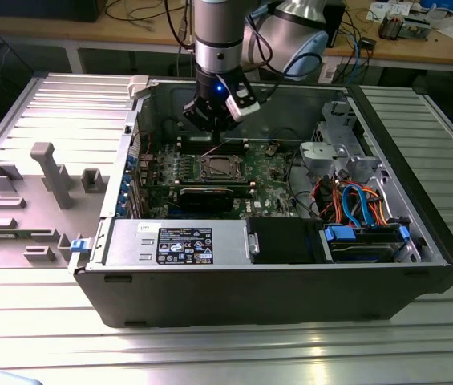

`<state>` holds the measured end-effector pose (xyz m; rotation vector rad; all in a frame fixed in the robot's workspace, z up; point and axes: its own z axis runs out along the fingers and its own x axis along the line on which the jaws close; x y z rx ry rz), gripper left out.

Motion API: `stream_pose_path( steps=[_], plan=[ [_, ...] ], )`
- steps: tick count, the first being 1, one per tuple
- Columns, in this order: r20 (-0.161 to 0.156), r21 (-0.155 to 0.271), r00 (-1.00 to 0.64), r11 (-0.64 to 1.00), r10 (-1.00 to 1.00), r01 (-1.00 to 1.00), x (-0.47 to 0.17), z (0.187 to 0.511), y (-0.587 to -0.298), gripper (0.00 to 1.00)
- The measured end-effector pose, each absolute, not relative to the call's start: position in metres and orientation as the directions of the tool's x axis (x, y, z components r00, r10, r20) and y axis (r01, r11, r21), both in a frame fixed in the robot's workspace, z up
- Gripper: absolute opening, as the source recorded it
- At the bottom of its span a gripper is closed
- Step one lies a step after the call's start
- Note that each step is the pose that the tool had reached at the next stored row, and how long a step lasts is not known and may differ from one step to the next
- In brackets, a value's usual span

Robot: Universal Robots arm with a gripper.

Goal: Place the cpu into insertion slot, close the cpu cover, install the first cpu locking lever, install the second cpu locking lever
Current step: 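Install the first cpu locking lever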

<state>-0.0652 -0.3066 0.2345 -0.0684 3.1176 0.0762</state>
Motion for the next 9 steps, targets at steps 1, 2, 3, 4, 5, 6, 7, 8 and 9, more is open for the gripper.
stream_pose_path(
  steps=[1,2,3,4,5,6,7,8,9],
  plan=[
    [-0.023,0.048,-0.999,0.998,-0.047,-0.048,-0.0639,0.2342,-0.3063,0.11],
    [-0.023,0.048,-0.998,0.997,-0.053,-0.054,-0.0637,0.2339,-0.3061,0.11],
    [-0.023,0.048,-0.998,0.997,-0.059,-0.060,-0.0634,0.2337,-0.3059,0.11],
    [-0.023,0.048,-0.998,0.997,-0.062,-0.063,-0.0629,0.2335,-0.3056,0.11],
    [-0.023,0.048,-0.998,0.997,-0.062,-0.063,-0.0616,0.2333,-0.3050,0.11],
    [-0.023,0.048,-0.998,0.997,-0.062,-0.063,-0.0605,0.2331,-0.3045,0.11],
    [-0.022,0.048,-0.998,0.997,-0.062,-0.063,-0.0585,0.2327,-0.3039,0.11],
    [-0.022,0.048,-0.998,0.997,-0.062,-0.063,-0.0568,0.2324,-0.3034,0.11],
    [-0.022,0.048,-0.998,0.997,-0.062,-0.063,-0.0555,0.2321,-0.3031,0.11]
  ],
)
